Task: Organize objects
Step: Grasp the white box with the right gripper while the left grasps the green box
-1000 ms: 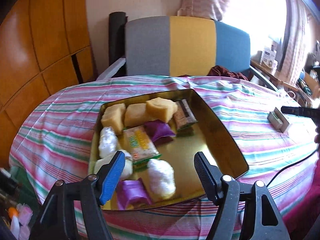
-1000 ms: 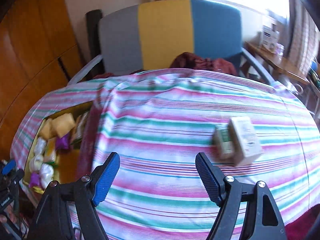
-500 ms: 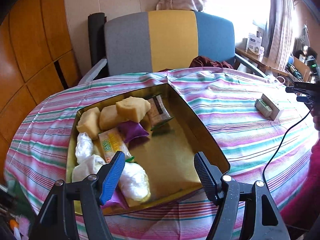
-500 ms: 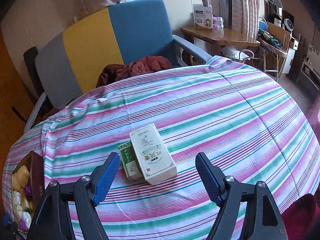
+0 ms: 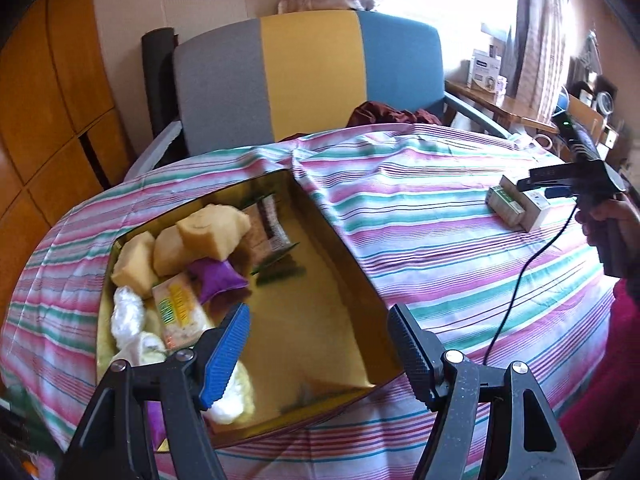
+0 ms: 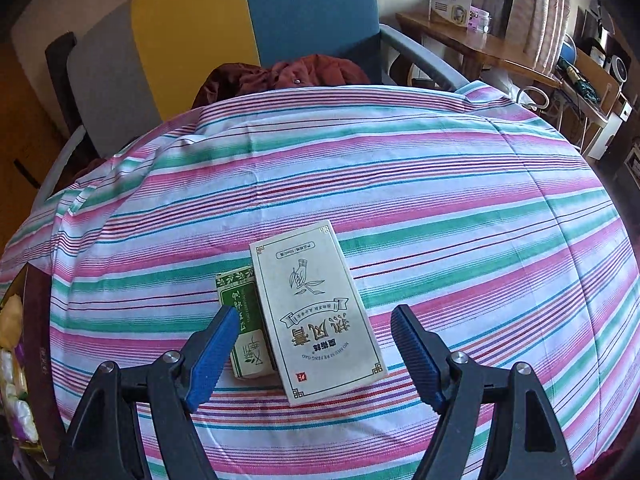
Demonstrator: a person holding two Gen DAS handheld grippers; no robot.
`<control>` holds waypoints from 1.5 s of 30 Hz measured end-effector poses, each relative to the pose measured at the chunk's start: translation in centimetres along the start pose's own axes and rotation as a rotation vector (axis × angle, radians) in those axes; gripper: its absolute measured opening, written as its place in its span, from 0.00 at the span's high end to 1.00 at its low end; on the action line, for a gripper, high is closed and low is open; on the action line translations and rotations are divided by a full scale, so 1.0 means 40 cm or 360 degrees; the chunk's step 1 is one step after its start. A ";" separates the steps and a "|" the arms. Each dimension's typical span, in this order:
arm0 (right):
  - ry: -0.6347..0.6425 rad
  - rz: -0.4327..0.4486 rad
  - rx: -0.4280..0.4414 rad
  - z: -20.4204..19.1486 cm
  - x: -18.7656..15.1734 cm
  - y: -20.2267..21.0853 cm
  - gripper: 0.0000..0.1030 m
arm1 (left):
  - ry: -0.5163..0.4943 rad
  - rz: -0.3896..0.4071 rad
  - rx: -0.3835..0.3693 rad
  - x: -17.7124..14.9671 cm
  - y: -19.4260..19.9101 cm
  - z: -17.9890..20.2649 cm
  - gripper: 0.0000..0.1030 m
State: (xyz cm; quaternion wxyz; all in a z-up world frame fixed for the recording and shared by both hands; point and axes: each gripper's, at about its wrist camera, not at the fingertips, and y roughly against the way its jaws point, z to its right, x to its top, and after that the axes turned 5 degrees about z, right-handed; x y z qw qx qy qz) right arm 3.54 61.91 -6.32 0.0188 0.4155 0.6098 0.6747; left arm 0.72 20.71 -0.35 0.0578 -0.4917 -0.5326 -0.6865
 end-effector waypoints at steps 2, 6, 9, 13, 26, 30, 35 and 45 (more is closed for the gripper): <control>0.0003 -0.0022 0.0023 0.005 -0.003 -0.011 0.35 | -0.0015 0.0005 -0.0022 0.010 -0.003 0.015 0.30; 0.0011 -0.0032 0.0035 0.015 -0.011 -0.025 0.44 | -0.0055 0.0013 -0.0067 0.036 -0.017 0.055 0.30; 0.0025 -0.0028 0.0053 0.021 -0.013 -0.027 0.48 | -0.0075 0.0019 -0.0101 0.060 -0.028 0.086 0.30; -0.0030 0.0014 -0.0045 0.048 -0.015 0.001 0.50 | -0.0067 0.0009 -0.0177 0.101 -0.054 0.133 0.30; -0.0284 -0.0011 -0.0151 0.154 -0.030 0.036 0.50 | -0.0108 -0.0230 -0.0410 0.231 -0.275 0.374 0.30; -0.0310 -0.0025 -0.0173 0.170 -0.033 0.038 0.50 | -0.0086 -0.0368 -0.0480 0.247 -0.370 0.460 0.30; -0.0358 -0.0037 -0.0201 0.192 -0.034 0.040 0.50 | -0.0065 -0.0390 -0.0511 0.272 -0.445 0.541 0.30; -0.0416 -0.0038 -0.0201 0.215 -0.032 0.043 0.50 | -0.0035 -0.0477 -0.0541 0.305 -0.574 0.657 0.30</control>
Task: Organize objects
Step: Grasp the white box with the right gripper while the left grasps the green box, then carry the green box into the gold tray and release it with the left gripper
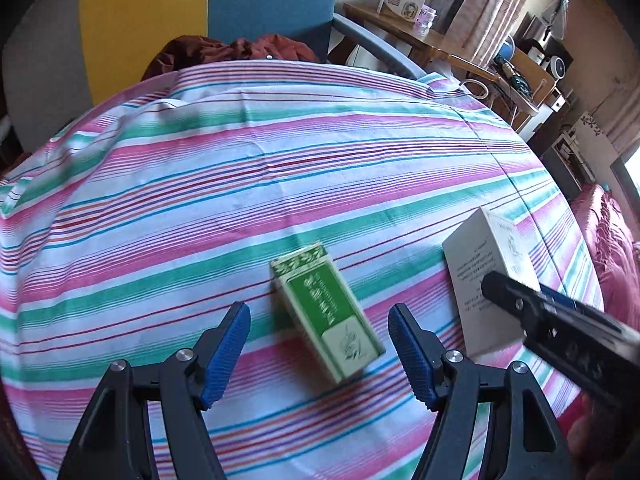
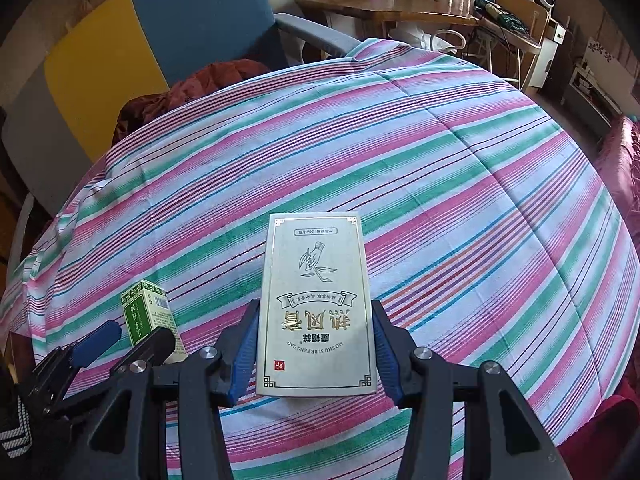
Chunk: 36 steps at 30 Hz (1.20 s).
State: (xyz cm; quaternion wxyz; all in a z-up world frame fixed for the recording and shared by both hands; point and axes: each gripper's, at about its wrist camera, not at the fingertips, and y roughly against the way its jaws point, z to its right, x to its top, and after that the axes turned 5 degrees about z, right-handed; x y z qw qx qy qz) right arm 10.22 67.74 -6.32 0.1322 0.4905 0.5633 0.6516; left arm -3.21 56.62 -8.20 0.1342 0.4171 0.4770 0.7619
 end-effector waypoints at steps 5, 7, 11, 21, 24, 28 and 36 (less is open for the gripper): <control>0.0037 -0.0024 0.0013 -0.009 -0.003 -0.013 0.50 | -0.0033 -0.0035 0.0048 -0.009 -0.028 -0.011 0.62; 0.0068 -0.0028 0.0017 -0.018 -0.006 -0.017 0.50 | -0.0052 -0.0036 0.0048 -0.025 -0.013 -0.027 0.70; 0.0154 -0.0018 0.0118 -0.048 -0.013 -0.016 0.50 | -0.0060 -0.0014 0.0092 -0.080 0.037 -0.081 0.70; 0.0530 -0.0067 0.0577 -0.215 -0.080 0.008 0.50 | -0.0098 0.0049 0.0159 -0.307 0.211 -0.182 0.70; 0.0630 -0.0092 0.0598 -0.252 -0.108 0.007 0.50 | -0.0035 0.0072 0.0161 -0.353 0.249 -0.215 0.70; 0.0638 -0.0077 0.0572 -0.257 -0.110 0.001 0.50 | -0.0043 0.0124 0.0182 -0.375 0.265 -0.226 0.70; 0.0632 -0.0037 0.0495 -0.258 -0.108 0.003 0.50 | -0.0128 0.0237 0.0252 -0.398 0.258 -0.202 0.70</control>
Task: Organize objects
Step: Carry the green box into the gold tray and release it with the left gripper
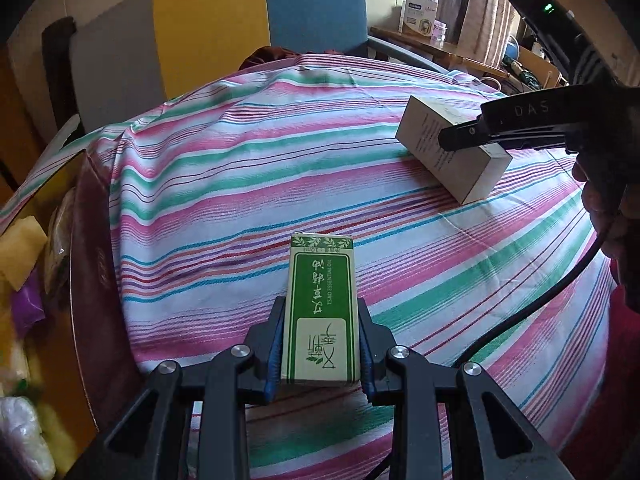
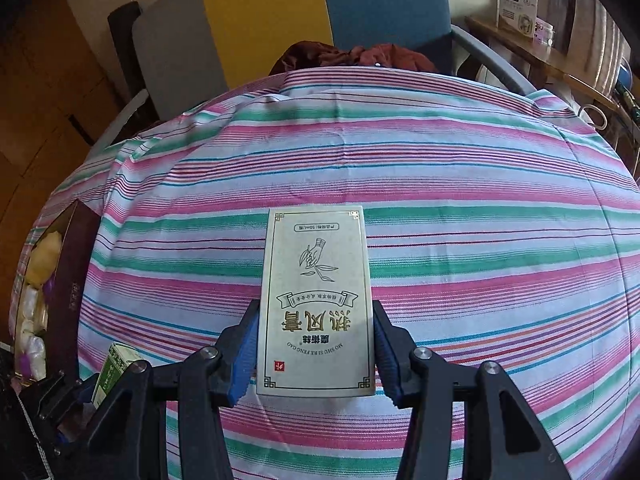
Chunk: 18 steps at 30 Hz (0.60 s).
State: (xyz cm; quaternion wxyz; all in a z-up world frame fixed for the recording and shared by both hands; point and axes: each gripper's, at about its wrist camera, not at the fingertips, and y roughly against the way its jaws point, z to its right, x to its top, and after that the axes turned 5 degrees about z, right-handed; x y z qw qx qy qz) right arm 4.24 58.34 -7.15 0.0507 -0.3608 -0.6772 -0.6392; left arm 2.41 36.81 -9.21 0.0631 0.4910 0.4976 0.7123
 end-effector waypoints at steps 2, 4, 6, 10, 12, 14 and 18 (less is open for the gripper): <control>0.0003 -0.0001 -0.0003 0.003 -0.001 0.000 0.50 | 0.0000 0.0013 0.0007 -0.001 -0.001 0.001 0.70; 0.0005 0.0006 -0.0015 0.003 -0.002 0.001 0.50 | 0.0005 0.0029 0.0015 -0.005 -0.001 0.001 0.70; 0.0010 0.0006 -0.0022 0.007 -0.001 0.001 0.50 | 0.0003 0.0040 0.0023 -0.007 -0.001 0.003 0.70; 0.0024 0.0011 -0.0035 0.007 -0.001 0.003 0.50 | 0.0003 0.0052 0.0023 -0.006 -0.005 0.001 0.70; 0.0026 0.0013 -0.0039 0.007 0.000 0.002 0.50 | 0.0004 0.0056 0.0022 -0.008 -0.004 0.001 0.70; 0.0026 0.0013 -0.0039 0.007 0.002 0.001 0.50 | 0.0002 0.0060 0.0019 -0.010 -0.002 0.001 0.70; 0.0021 0.0016 -0.0044 0.010 0.001 0.002 0.50 | 0.0006 0.0056 0.0016 -0.010 0.000 0.000 0.70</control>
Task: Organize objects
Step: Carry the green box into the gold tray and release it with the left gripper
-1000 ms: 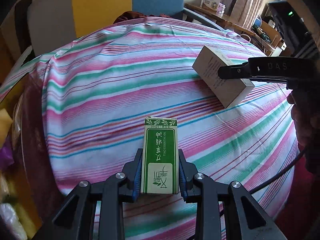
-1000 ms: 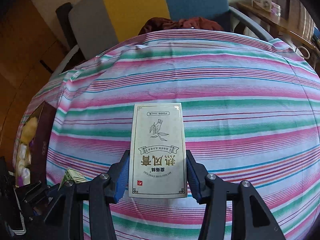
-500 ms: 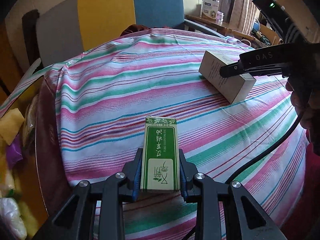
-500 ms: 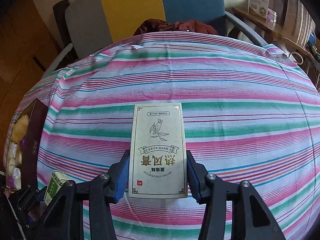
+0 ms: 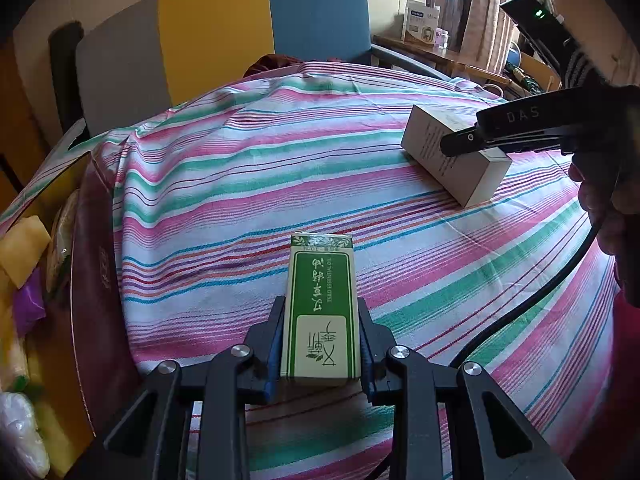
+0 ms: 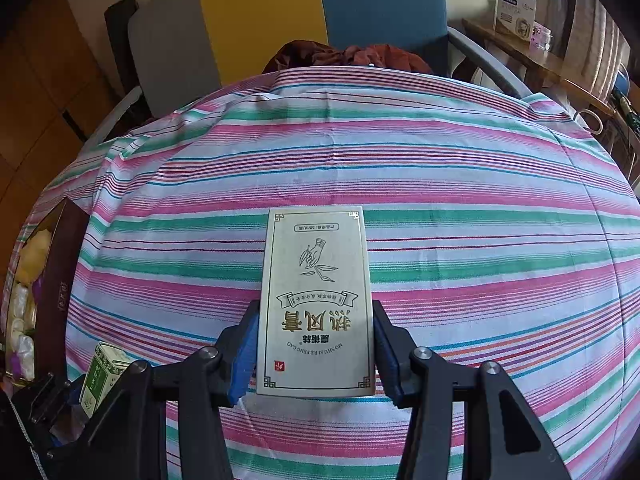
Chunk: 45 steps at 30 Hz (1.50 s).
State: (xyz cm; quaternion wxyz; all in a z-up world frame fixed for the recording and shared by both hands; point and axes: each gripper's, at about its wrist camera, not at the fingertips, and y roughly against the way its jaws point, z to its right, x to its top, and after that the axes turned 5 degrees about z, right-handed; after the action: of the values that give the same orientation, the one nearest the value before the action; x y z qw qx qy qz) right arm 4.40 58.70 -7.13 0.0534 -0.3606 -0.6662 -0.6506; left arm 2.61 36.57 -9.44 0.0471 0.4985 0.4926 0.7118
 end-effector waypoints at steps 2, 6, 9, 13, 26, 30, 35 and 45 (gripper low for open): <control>-0.0001 0.0001 -0.0003 0.001 0.000 0.000 0.50 | -0.0005 -0.0001 0.0005 -0.001 0.002 0.002 0.70; -0.0002 0.0004 -0.0013 0.001 0.001 0.000 0.50 | -0.0011 -0.0008 0.0018 0.000 0.004 0.005 0.70; -0.0003 0.0008 -0.0023 0.003 0.002 0.000 0.50 | -0.0004 -0.0019 0.0030 -0.001 0.007 0.005 0.70; 0.0006 0.0017 -0.0044 0.006 0.002 -0.001 0.50 | 0.0016 -0.0037 0.0022 -0.006 0.022 0.000 0.70; 0.0005 0.0027 -0.0085 0.005 -0.001 0.001 0.50 | 0.0287 0.0169 -0.0037 -0.010 0.308 -0.223 0.70; 0.0018 0.0026 -0.0105 0.001 -0.001 -0.001 0.50 | 0.0602 0.0132 0.0058 -0.063 0.356 -0.423 0.70; 0.0028 0.0025 -0.0122 -0.003 -0.002 0.001 0.50 | 0.0957 0.0018 0.0076 -0.153 0.343 -0.583 0.70; 0.0029 0.0023 -0.0126 -0.003 -0.002 0.001 0.50 | 0.0957 -0.0070 0.0076 -0.107 0.242 -0.551 0.70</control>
State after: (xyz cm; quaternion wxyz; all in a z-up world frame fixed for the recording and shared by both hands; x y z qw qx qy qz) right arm 4.44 58.54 -7.11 0.0498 -0.3613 -0.6367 -0.6794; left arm -7.82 14.80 -5.45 -0.0973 0.2555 0.5117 0.8145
